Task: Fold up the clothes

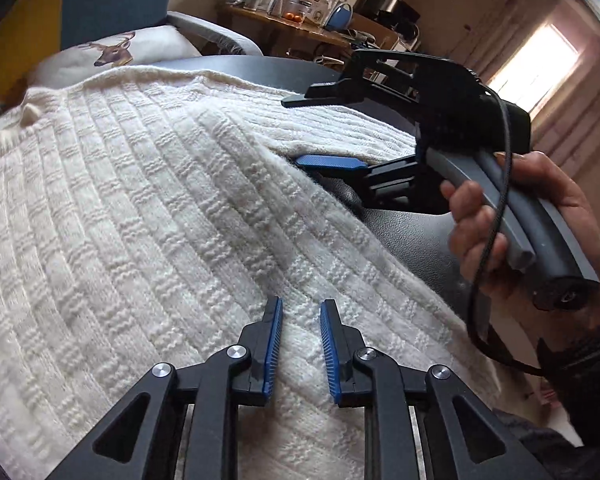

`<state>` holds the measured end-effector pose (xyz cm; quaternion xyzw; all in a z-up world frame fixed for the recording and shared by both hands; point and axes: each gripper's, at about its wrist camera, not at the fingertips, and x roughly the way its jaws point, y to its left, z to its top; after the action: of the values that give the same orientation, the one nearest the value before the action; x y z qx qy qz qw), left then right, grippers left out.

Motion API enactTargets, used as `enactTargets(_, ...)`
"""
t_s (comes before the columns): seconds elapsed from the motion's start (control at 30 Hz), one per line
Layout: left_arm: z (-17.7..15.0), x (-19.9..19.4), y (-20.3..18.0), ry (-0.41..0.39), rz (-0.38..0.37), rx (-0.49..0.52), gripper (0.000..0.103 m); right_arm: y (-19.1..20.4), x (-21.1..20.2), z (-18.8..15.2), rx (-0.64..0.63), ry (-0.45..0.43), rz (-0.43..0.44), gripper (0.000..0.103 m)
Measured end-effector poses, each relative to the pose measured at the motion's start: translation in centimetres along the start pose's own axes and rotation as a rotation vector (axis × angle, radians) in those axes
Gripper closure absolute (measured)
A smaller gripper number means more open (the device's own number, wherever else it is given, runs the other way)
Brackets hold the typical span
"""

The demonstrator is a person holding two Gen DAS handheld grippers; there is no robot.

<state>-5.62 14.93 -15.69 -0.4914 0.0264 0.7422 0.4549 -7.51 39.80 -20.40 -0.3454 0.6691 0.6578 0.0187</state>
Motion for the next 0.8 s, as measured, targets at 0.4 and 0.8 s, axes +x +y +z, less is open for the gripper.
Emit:
enactTargets(0.4,2.4,-2.7,-0.6,-0.126,0.012,0.019,0.083,3.2,-2.4,2.2,-0.039,-0.118,0.167,0.035)
enactTargets(0.8,6.9,4.7,2.6,0.016,-0.068,-0.100,0.080,0.6,-5.0,3.5,-0.082,-0.016,0.008,0.034)
